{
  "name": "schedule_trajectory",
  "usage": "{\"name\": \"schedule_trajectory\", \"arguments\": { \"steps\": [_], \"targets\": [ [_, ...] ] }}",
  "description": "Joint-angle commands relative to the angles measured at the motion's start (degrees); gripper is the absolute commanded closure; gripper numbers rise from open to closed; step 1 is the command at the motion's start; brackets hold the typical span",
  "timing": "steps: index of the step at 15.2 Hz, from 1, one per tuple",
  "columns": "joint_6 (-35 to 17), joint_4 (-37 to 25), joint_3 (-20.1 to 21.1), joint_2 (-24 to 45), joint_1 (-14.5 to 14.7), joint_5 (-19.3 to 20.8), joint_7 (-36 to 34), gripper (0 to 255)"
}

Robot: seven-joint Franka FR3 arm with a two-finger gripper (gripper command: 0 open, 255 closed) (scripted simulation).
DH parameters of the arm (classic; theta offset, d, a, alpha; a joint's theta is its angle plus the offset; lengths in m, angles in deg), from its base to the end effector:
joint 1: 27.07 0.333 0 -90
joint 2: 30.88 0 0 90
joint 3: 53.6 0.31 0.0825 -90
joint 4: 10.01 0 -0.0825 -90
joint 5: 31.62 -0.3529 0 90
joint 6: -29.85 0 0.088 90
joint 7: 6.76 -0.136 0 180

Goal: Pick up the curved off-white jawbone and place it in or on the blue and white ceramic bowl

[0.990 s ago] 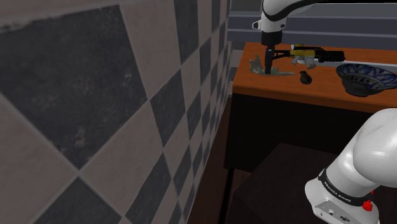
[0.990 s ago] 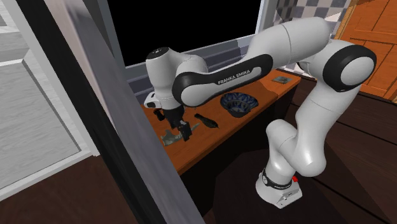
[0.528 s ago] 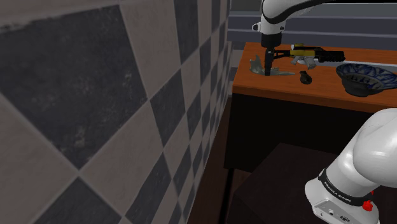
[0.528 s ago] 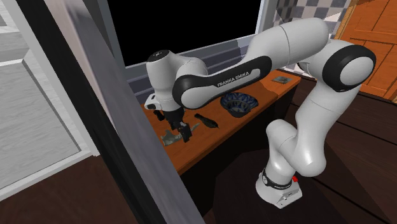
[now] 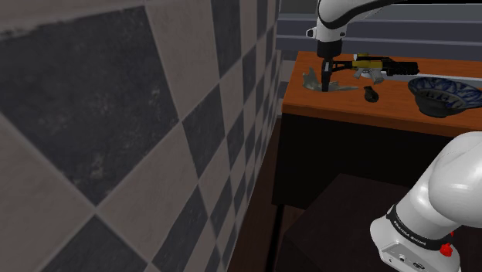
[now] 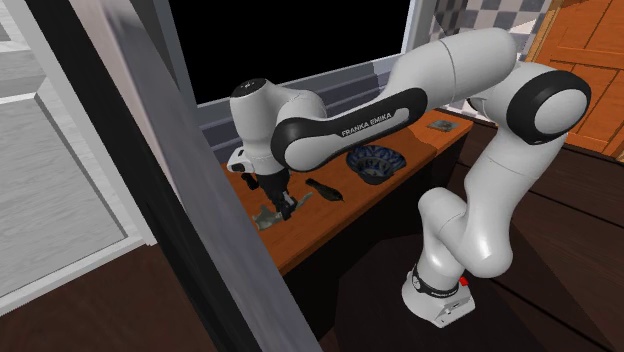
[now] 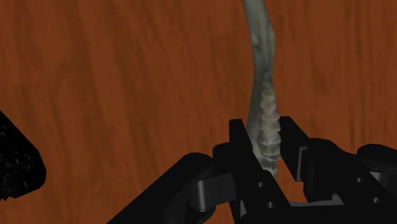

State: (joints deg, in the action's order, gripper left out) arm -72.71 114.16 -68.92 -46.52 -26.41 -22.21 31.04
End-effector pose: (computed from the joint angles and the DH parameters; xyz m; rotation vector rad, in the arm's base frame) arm 0.4119 -0.1330 0.4712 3.0223 0.7111 -0.2149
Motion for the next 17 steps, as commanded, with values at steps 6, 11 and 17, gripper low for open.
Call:
{"name": "schedule_trajectory", "arguments": {
  "steps": [6, 11, 17],
  "targets": [
    [2.3, -2.0, 0.2, -0.3, 0.1, -0.1, 0.2, 255],
    [6.1, -5.6, 0.4, -0.5, 0.1, -0.2, 0.5, 255],
    [10.7, -10.4, 0.6, -0.4, 0.3, -0.4, 0.9, 255]
  ]
}}
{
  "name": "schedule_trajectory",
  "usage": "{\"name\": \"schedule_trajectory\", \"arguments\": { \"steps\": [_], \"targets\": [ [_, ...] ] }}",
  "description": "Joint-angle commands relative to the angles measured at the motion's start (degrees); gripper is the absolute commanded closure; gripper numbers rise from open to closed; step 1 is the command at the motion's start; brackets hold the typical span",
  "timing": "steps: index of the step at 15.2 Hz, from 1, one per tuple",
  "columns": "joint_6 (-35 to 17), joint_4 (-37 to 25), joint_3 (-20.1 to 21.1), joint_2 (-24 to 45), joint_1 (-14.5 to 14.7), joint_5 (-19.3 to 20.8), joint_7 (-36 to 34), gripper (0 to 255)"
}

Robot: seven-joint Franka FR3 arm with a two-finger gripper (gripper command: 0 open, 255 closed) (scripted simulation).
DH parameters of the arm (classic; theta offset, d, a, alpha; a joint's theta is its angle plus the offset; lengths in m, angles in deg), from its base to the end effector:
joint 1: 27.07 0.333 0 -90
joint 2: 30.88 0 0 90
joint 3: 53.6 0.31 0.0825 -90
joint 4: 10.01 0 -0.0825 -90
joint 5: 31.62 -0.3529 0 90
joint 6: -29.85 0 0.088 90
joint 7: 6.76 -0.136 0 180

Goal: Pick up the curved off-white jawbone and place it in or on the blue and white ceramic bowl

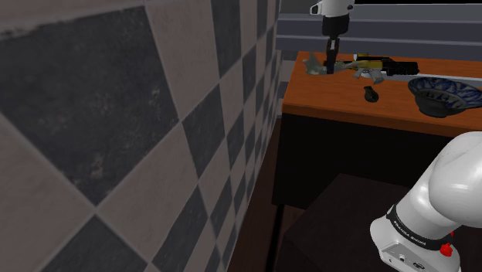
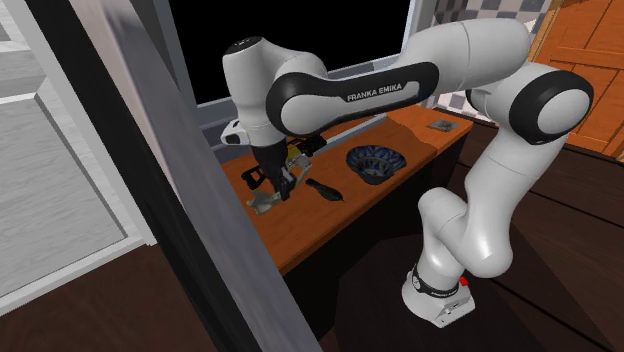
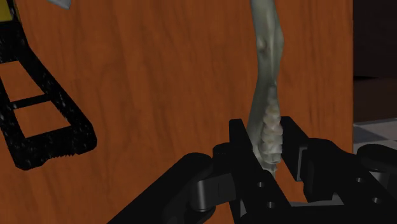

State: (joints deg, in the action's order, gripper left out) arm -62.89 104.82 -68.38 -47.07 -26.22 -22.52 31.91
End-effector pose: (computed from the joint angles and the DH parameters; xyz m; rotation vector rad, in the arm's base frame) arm 0.4099 -0.1336 0.5338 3.0223 0.7109 -0.2142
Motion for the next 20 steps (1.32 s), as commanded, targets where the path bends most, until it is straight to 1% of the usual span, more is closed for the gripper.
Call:
{"name": "schedule_trajectory", "arguments": {
  "steps": [1, 15, 20],
  "targets": [
    [1.7, -1.9, 0.1, 0.2, 0.1, -0.1, 0.1, 255],
    [12.3, -14.8, 0.4, 2.5, 0.3, -0.7, 1.4, 255],
    [12.1, -5.4, -0.8, -7.2, -1.4, 2.3, 3.6, 255]
  ]
}}
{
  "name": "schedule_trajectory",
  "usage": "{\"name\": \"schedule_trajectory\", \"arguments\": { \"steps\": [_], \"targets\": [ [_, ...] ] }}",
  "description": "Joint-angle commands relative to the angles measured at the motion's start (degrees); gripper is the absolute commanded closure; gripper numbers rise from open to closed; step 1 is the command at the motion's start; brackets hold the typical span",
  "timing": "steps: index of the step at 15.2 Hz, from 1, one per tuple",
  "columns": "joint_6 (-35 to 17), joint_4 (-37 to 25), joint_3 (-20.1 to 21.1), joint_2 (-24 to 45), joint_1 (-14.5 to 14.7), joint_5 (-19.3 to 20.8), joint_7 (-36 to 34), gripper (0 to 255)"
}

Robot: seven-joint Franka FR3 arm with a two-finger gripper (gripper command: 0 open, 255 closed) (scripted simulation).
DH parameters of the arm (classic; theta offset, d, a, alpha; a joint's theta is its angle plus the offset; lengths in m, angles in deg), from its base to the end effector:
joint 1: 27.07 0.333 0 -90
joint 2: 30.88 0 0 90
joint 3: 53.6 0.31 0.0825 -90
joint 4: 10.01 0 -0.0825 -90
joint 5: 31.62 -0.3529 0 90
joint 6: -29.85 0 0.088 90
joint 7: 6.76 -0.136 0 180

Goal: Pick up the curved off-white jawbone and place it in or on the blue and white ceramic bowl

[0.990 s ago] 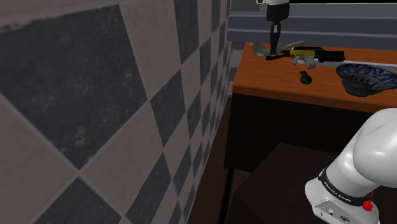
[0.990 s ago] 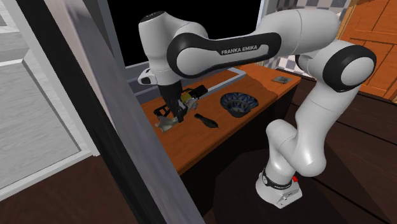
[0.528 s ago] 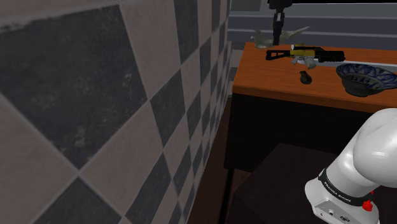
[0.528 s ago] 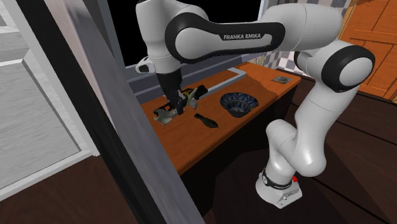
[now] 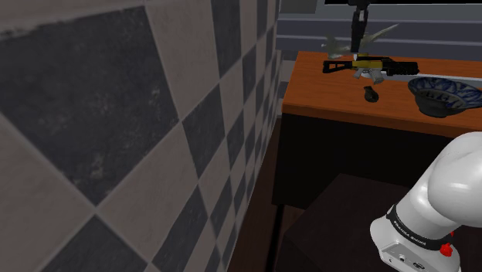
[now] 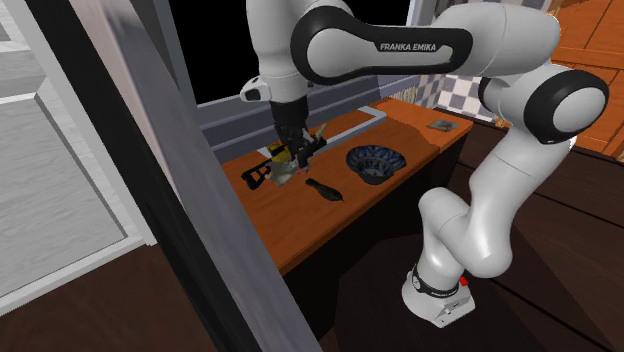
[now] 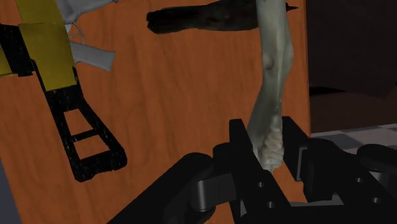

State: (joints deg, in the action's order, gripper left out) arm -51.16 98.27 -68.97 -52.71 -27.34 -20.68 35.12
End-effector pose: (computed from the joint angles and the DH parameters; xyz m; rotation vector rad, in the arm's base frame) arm 0.3601 -0.1508 0.6057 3.0222 0.7108 -0.2148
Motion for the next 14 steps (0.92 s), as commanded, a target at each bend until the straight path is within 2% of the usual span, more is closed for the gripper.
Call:
{"name": "schedule_trajectory", "arguments": {
  "steps": [1, 7, 14],
  "targets": [
    [0.4, 2.8, -0.4, -3.4, -0.7, 1.1, 0.9, 255],
    [2.0, 11.0, -2.4, -14.1, -3.5, 5.2, 4.7, 255],
    [5.3, 17.4, -5.5, -25.3, -7.3, 10.8, 10.6, 255]
  ]
}}
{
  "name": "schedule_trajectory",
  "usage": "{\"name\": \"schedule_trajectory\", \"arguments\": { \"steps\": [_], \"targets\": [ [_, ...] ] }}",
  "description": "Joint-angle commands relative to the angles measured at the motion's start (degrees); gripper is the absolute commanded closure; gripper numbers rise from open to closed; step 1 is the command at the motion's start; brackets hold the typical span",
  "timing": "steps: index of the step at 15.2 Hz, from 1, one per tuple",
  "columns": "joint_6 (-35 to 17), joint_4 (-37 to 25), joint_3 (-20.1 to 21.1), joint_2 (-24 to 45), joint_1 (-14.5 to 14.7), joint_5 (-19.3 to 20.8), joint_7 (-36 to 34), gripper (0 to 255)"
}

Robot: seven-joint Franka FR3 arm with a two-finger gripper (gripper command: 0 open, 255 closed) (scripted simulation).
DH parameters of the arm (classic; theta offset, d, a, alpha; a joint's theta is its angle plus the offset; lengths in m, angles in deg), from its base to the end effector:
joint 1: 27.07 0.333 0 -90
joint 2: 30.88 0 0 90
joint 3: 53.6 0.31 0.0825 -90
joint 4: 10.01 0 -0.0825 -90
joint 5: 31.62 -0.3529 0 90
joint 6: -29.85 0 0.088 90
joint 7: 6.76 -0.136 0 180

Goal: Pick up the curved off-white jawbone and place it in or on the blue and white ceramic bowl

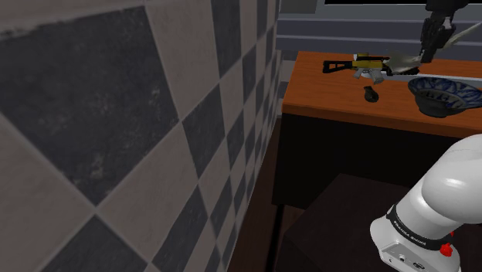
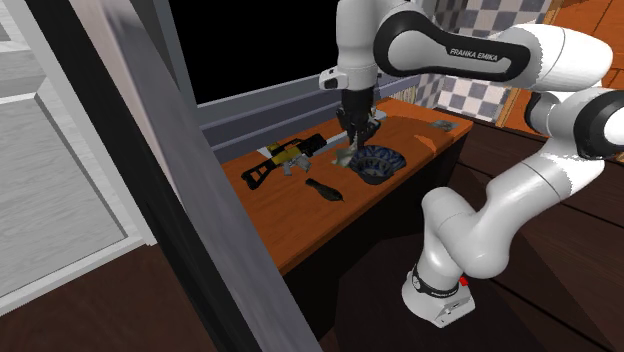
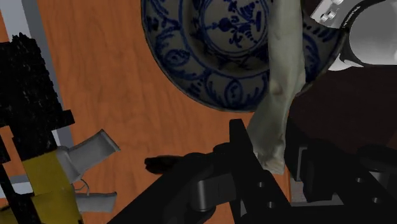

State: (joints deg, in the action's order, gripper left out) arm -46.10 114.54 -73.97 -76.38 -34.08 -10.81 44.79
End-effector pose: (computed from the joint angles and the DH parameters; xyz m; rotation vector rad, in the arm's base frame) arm 0.1921 -0.2090 0.5959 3.0231 0.7100 -0.2142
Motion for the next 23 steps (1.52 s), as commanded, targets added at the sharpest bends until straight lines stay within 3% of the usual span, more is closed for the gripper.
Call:
{"name": "schedule_trajectory", "arguments": {
  "steps": [1, 5, 14, 22, 23],
  "targets": [
    [0.8, 1.8, -1.1, -3.1, -1.1, 1.8, 1.8, 255],
    [3.1, 3.8, -3.5, -8.6, -3.4, 5.7, 6.0, 255],
    [-2.2, 12.3, -5.4, -11.8, -4.2, 7.5, 4.7, 255],
    [-2.2, 12.3, -5.4, -11.8, -4.2, 7.5, 4.7, 255],
    [-2.2, 12.3, -5.4, -11.8, -4.2, 7.5, 4.7, 0]
  ]
}}
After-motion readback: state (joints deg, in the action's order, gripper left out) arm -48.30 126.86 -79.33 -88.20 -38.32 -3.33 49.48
